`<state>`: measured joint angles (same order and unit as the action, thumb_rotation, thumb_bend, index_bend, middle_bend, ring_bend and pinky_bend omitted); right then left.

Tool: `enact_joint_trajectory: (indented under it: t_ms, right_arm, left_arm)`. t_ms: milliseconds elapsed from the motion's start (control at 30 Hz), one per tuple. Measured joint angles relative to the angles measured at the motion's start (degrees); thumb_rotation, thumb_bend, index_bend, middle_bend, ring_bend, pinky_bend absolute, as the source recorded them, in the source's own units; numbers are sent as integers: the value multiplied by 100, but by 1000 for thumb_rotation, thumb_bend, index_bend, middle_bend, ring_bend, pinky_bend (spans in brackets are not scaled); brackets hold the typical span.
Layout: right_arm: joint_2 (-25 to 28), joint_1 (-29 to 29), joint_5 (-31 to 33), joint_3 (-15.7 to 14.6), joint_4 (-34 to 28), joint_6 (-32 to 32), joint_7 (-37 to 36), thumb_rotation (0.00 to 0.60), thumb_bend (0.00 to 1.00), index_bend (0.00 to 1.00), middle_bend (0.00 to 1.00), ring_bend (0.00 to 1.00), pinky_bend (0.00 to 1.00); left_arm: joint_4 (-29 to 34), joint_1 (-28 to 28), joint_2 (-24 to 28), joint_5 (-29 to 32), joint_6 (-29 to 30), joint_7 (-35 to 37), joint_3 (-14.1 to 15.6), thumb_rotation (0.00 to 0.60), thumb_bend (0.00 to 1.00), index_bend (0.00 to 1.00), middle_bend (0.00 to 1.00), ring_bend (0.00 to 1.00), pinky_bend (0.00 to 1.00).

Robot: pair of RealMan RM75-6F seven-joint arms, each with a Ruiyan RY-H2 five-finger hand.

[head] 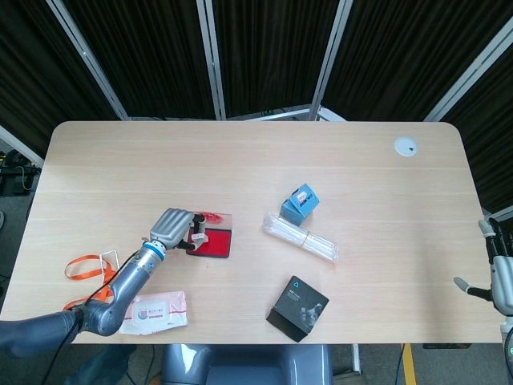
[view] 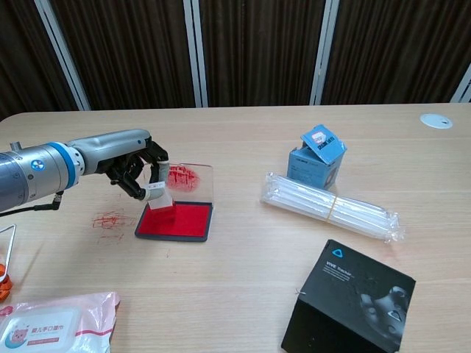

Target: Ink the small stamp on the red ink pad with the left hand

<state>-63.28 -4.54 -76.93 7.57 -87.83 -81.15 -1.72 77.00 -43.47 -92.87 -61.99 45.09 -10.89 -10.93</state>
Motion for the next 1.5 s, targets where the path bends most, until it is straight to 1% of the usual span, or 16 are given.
enact_joint_trajectory:
  t_ms: [400,800,1000,1267,1500]
  right_arm:
    - [-18,-24,68,21,58,77,-28,600,0,0,0,0,0]
    - [-30,-35,106,31,107,109,-42,600,0,0,0,0,0]
    - [-24,-32,107,39,107,99,-58,600,0,0,0,0,0]
    - [-11,-20,68,29,82,64,-66,600,0,0,0,0,0]
    - [-4,-10,32,14,44,35,-52,600,0,0,0,0,0]
  left_arm:
    - [-327,-119,-215,213,-133,-16,53,600,321,559,547,731,739]
    - [-668,-170,-435,251,-238,39,158,600,323,569,550,731,739]
    - [-722,-173,-479,224,-216,89,166,600,323,569,549,731,739]
    - [-456,-132,-283,152,-96,191,107,600,323,568,549,731,739]
    - [160,-42,246,-8,145,362,-20,600,323,568,549,731,739]
